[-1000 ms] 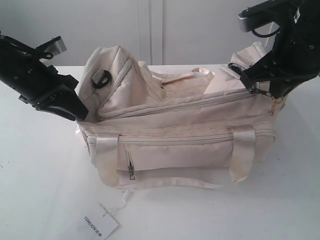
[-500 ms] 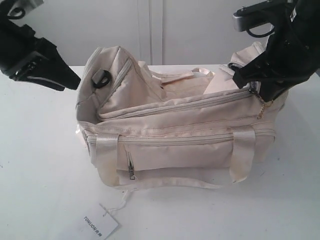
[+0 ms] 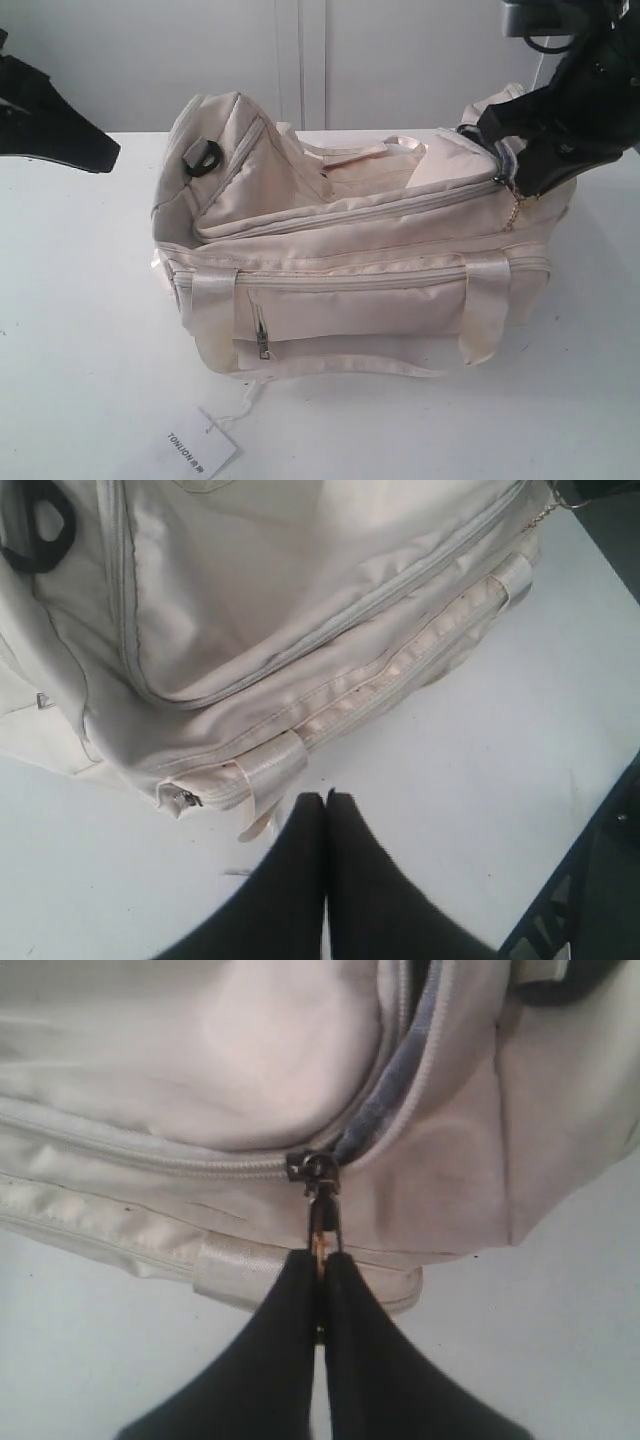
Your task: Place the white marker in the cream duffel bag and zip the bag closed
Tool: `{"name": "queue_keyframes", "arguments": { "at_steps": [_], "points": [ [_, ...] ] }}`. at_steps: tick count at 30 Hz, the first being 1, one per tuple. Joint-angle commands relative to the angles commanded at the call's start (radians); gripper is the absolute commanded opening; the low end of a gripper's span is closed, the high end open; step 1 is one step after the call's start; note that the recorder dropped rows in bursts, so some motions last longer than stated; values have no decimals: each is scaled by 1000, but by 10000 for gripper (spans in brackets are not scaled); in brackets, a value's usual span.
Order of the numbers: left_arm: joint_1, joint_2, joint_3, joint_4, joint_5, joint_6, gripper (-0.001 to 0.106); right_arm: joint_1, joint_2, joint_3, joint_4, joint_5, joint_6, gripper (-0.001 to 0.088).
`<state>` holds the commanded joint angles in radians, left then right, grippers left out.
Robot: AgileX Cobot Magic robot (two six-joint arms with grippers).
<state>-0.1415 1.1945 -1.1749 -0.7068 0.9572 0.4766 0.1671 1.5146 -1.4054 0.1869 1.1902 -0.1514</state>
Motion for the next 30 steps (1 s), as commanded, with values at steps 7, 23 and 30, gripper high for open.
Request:
{"name": "queue_keyframes", "arguments": {
  "at_steps": [7, 23, 30],
  "points": [
    [-1, -98, 53, -58, -15, 134, 0, 0, 0, 0, 5, 0, -1, 0],
    [-121, -360, 202, 75, -137, 246, 0, 0, 0, 0, 41, 9, -5, 0],
    [-175, -385, 214, 248, -172, 192, 0, 0, 0, 0, 46, 9, -5, 0]
  ]
}}
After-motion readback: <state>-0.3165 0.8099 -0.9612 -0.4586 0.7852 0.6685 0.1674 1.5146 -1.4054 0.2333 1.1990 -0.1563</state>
